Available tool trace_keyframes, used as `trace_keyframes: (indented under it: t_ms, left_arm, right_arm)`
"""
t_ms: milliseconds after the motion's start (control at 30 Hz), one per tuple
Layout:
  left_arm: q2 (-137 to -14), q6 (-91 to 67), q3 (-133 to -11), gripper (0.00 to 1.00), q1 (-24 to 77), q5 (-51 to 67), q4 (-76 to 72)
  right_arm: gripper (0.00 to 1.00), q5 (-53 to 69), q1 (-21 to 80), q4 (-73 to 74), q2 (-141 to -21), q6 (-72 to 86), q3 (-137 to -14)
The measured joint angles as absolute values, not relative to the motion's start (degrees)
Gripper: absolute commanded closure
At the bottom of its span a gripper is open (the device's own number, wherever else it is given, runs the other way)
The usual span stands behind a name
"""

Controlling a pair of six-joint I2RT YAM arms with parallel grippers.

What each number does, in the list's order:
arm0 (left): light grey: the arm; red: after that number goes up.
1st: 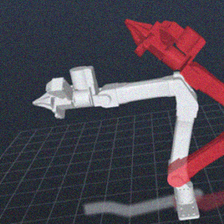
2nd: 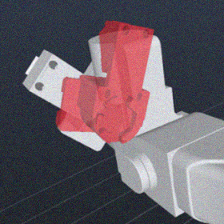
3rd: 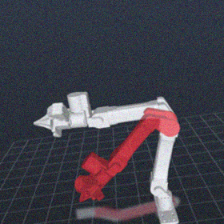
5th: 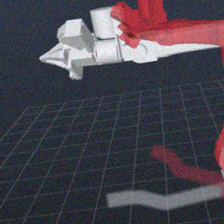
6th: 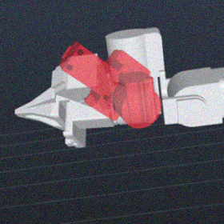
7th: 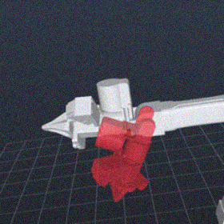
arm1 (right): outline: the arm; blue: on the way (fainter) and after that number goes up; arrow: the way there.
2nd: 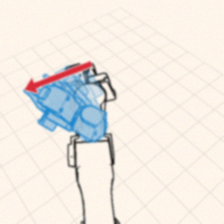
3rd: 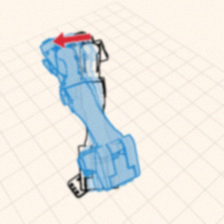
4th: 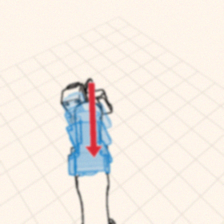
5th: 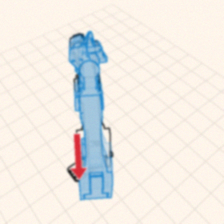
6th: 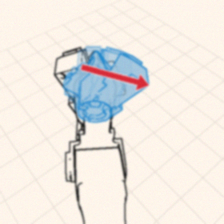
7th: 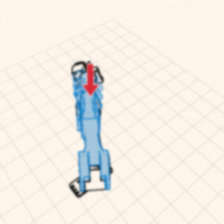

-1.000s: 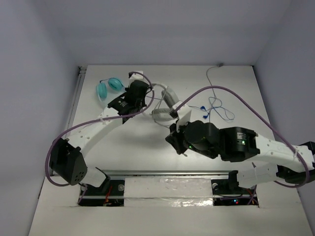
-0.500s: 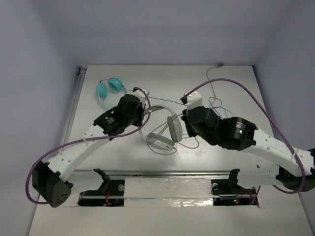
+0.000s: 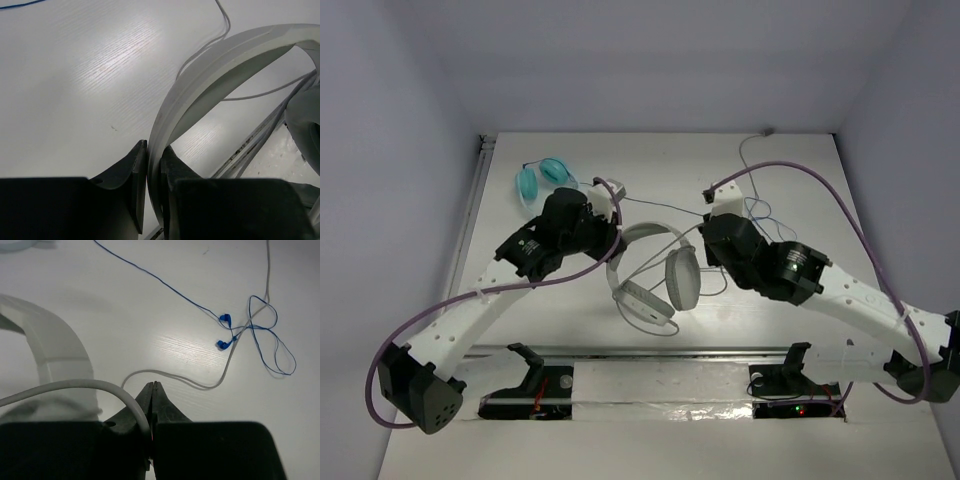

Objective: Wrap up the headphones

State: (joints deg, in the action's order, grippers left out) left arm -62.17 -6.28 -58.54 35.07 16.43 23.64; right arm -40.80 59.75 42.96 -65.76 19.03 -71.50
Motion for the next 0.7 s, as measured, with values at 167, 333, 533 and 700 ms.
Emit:
trace_keyframes:
  t_ms: [167, 333, 533, 700]
  left_arm:
    - [-62.17, -7.40, -59.53, 1.00, 31.16, 19.22, 22.61]
    - [-62.17, -8.73, -61.36, 1.00, 29.50, 22.81, 21.65]
    - [-62.48, -11.46, -64.20, 1.00, 26.04, 30.06, 20.73]
    - [-62.78, -14.15, -67.59, 1.00, 23.88, 36.14, 18.63]
  right_arm:
    - [1.00, -40.21, 59.09, 39.94, -59.18, 21.39, -65.04]
    - [1.00, -38.37, 58.76, 32.93, -56.49, 24.08, -58.24]
    - [0.93, -31.44, 58.50, 18.57, -53.67, 25.39, -46.46]
    - [0.89, -26.22, 56.60, 6.96, -53.32, 26.00, -41.76]
